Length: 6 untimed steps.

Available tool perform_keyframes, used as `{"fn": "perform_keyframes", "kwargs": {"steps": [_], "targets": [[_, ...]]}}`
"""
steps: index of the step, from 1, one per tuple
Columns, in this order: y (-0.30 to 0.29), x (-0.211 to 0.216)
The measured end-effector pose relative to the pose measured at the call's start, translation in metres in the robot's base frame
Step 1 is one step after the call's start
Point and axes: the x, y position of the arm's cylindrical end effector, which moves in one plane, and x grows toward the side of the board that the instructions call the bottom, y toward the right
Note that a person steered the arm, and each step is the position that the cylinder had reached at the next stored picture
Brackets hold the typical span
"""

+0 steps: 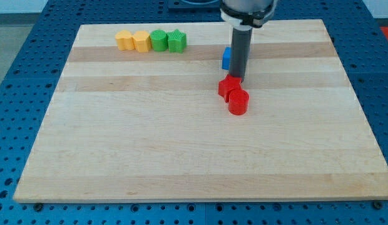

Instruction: Slightly push the yellow hexagon towards up

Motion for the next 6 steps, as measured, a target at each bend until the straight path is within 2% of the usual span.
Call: {"fn": "perform_keyframes", "kwargs": {"steps": [3, 6], "targets": [[-0.015, 0.003], [-0.131, -0.017]]}}
